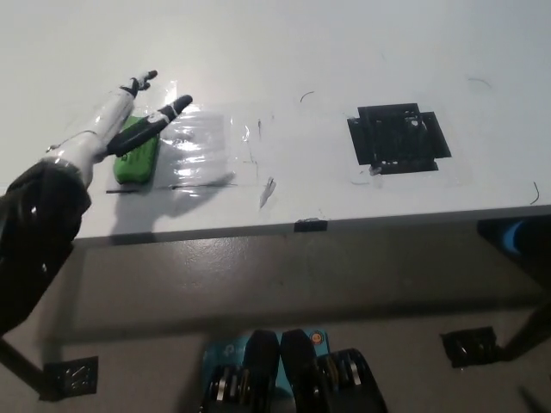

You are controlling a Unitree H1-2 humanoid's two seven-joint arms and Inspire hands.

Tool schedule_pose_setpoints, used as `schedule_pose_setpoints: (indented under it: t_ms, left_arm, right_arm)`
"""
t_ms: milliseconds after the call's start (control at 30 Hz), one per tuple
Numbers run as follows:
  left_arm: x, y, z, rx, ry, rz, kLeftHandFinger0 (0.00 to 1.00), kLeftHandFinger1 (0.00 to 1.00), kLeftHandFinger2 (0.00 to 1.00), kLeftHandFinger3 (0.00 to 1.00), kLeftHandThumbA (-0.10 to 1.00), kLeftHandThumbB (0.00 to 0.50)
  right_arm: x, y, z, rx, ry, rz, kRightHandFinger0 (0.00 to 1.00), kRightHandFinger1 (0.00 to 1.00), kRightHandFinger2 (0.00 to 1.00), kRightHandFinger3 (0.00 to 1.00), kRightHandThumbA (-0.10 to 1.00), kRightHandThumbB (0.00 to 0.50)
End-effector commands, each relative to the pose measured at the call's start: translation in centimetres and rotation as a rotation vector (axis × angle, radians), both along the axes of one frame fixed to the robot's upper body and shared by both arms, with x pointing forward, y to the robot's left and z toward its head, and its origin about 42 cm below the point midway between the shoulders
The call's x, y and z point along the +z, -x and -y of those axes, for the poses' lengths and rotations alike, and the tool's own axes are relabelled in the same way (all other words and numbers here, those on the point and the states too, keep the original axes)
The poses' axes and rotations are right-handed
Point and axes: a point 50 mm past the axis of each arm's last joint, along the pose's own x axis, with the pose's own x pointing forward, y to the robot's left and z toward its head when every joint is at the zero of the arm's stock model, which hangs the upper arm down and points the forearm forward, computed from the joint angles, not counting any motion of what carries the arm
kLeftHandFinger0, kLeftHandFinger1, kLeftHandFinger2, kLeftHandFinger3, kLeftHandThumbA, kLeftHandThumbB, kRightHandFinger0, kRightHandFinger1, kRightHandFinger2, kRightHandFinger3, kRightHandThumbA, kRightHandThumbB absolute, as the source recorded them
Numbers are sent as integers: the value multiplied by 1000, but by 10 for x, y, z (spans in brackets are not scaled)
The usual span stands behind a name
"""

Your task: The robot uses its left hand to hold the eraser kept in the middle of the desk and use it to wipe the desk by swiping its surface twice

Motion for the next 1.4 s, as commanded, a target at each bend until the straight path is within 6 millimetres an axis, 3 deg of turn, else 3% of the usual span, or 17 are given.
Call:
schedule_pose_setpoints:
  t_ms: [0, 100, 200, 300, 400, 433, 500, 567, 667, 833, 933, 1100, 1200, 1267, 1367]
  left_arm:
    - [162, -42, -40, 32, -849, 471, 1000, 1000, 1000, 1000, 1000, 224]
    - [178, -47, -47, 54, -926, 494, 1000, 1000, 1000, 1000, 1000, 240]
    - [180, -49, -51, 69, -975, 502, 1000, 1000, 1000, 1000, 1000, 265]
    - [167, -57, -60, 97, -1157, 517, 1000, 1000, 1000, 1000, 1000, 271]
    - [161, -62, -63, 121, -1180, 502, 1000, 1000, 1000, 1000, 1000, 284]
    - [160, -64, -63, 131, -1166, 499, 1000, 1000, 1000, 1000, 1000, 294]
    - [147, -66, -63, 143, -1101, 497, 1000, 1000, 1000, 1000, 1000, 269]
    - [133, -67, -58, 141, -1039, 478, 1000, 1000, 1000, 1000, 1000, 274]
    - [113, -67, -52, 140, -926, 457, 1000, 1000, 1000, 1000, 1000, 346]
    - [84, -68, -35, 119, -843, 447, 1000, 1000, 1000, 1000, 1000, 312]
    - [63, -68, -25, 125, -729, 439, 1000, 1000, 1000, 1000, 1000, 315]
    - [47, -68, -19, 141, -616, 413, 1000, 1000, 1000, 1000, 1000, 300]
    - [39, -68, -12, 149, -544, 402, 1000, 1000, 1000, 1000, 1000, 302]
    - [25, -68, -5, 146, -520, 345, 1000, 1000, 1000, 1000, 1000, 291]
    - [22, -68, -5, 144, -508, 354, 1000, 1000, 1000, 1000, 1000, 282]
  right_arm:
    - [19, 2, 12, -16, 32, 49, 1000, 1000, 1000, 1000, 1000, 146]
    - [18, 3, 12, -27, 39, 46, 1000, 1000, 1000, 1000, 1000, 144]
    - [18, 3, 12, -21, 35, 52, 1000, 1000, 1000, 1000, 1000, 137]
    - [16, 7, 11, -14, 24, 45, 1000, 1000, 1000, 1000, 1000, 145]
    - [15, 7, 11, -6, 16, 56, 1000, 1000, 1000, 1000, 1000, 160]
    - [17, 6, 11, -4, 12, 57, 1000, 1000, 1000, 1000, 1000, 149]
    - [18, 5, 11, -4, 20, 58, 1000, 1000, 1000, 1000, 1000, 240]
    - [17, 6, 11, -14, 32, 55, 1000, 1000, 1000, 1000, 1000, 272]
    - [17, 7, 11, -10, 21, 52, 1000, 1000, 1000, 1000, 1000, 302]
    - [17, 9, 10, -9, 21, 56, 1000, 1000, 1000, 1000, 1000, 210]
    - [18, 8, 9, -21, 19, 49, 1000, 1000, 1000, 1000, 1000, 194]
    - [19, 6, 7, -9, 16, 56, 1000, 1000, 1000, 1000, 1000, 158]
    - [19, 6, 7, -7, 26, 59, 1000, 1000, 1000, 1000, 1000, 215]
    - [19, 5, 7, -3, 25, 65, 1000, 1000, 1000, 1000, 1000, 282]
    - [21, 1, 5, 0, 27, 68, 1000, 1000, 1000, 1000, 1000, 291]
